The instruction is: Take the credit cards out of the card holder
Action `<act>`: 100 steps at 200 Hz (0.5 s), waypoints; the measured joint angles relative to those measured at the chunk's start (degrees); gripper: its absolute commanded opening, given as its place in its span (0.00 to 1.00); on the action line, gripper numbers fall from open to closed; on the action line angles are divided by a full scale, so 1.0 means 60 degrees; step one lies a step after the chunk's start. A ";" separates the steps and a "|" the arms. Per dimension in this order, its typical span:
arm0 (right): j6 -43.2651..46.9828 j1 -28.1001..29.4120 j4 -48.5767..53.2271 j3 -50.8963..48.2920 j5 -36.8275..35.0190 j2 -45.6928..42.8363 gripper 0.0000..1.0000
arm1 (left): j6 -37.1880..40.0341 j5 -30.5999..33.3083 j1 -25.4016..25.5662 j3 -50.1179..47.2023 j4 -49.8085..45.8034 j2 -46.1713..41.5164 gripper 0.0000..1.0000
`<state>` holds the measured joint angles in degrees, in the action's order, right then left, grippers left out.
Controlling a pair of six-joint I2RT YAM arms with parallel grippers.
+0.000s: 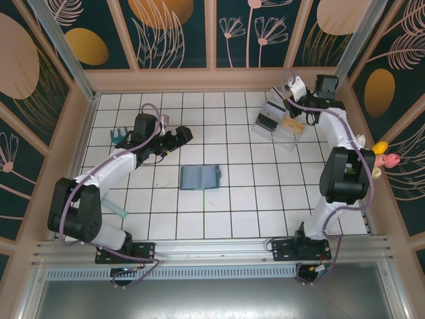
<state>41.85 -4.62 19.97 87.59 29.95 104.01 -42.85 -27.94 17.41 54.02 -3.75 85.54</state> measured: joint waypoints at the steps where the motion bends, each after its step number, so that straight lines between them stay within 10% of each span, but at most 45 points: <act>1: 0.0015 0.0000 0.0011 0.0018 0.0000 0.0015 0.00 | 0.0000 -0.0004 -0.0004 0.0000 -0.0004 0.0004 0.99; 100: 0.1483 0.0000 0.1370 0.1260 -0.0426 0.1581 0.00 | 0.0033 -0.0098 -0.0047 0.0000 -0.0171 0.0273 0.99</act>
<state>50.74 -4.62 28.18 95.15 27.40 113.49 -42.65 -28.53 17.12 54.02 -4.78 87.18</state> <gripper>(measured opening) 0.066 0.985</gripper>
